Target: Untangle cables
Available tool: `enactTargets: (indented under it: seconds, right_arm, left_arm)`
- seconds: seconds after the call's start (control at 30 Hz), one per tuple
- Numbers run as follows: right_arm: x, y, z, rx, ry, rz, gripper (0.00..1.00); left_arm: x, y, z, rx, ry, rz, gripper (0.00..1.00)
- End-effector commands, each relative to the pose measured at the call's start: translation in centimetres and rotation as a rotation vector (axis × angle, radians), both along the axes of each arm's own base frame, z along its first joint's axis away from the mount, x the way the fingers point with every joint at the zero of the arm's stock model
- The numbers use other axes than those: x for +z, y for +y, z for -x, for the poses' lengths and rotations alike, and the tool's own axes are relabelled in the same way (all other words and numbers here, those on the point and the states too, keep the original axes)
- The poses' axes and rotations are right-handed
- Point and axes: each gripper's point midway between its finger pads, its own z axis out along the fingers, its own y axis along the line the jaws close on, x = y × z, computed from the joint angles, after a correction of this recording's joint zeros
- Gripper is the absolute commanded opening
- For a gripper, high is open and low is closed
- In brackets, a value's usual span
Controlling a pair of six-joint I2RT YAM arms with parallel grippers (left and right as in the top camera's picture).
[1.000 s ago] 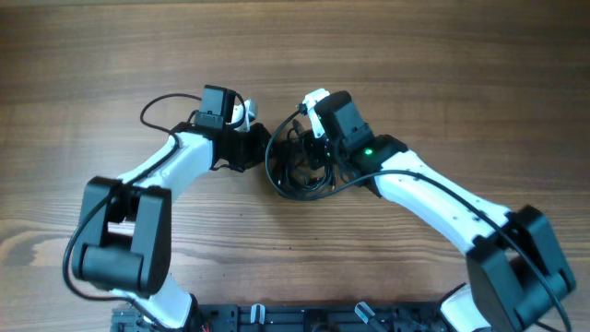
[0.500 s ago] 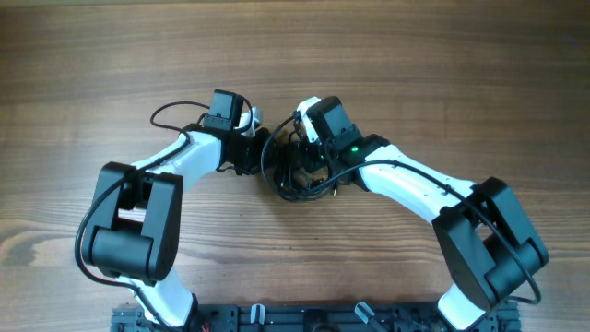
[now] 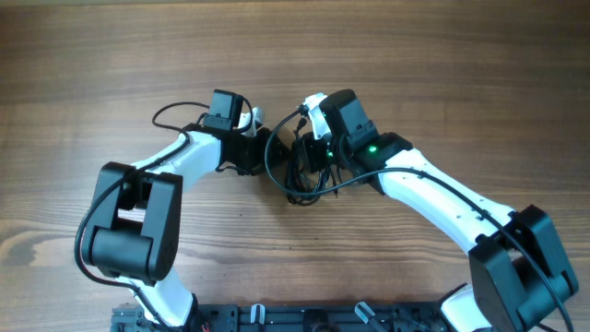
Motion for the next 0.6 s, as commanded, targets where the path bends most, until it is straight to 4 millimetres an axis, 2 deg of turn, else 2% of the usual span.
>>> enactTargets:
  seconds: [0.0,0.1,0.13,0.2,0.3,0.37,0.5,0.57]
  right_arm:
    - [4.8,2.2,0.8,0.105,0.032,-0.228,0.04]
    - [7.1,1.8,1.2,0.178,0.122,-0.409,0.04]
    - [8.0,1.1,1.4,0.203,0.159,-0.476,0.04]
    - [9.1,0.1,1.5,0.234,0.19,-0.545,0.04]
    - [9.6,-0.5,1.5,0.248,0.202,-0.579,0.04]
    - [9.6,-0.4,1.5,0.248,0.202,-0.579,0.04]
    - [9.7,-0.4,1.7,0.259,0.208,-0.588,0.04]
    - [9.7,-0.4,1.7,0.259,0.208,-0.588,0.04]
  left_arm:
    - [2.6,-0.7,0.9,-0.161,-0.083,0.212,0.45]
    - [3.8,1.8,0.4,-0.142,-0.109,0.281,0.5]
    - [5.2,2.2,0.7,-0.185,-0.164,0.375,0.56]
    - [7.6,2.6,1.6,-0.253,-0.267,0.521,0.67]
    - [8.1,2.5,1.8,-0.261,-0.283,0.55,0.71]
    - [8.9,2.3,2.0,-0.283,-0.318,0.599,0.71]
    - [9.5,2.2,2.3,-0.292,-0.332,0.629,0.73]
    - [9.6,2.2,2.3,-0.301,-0.349,0.634,0.66]
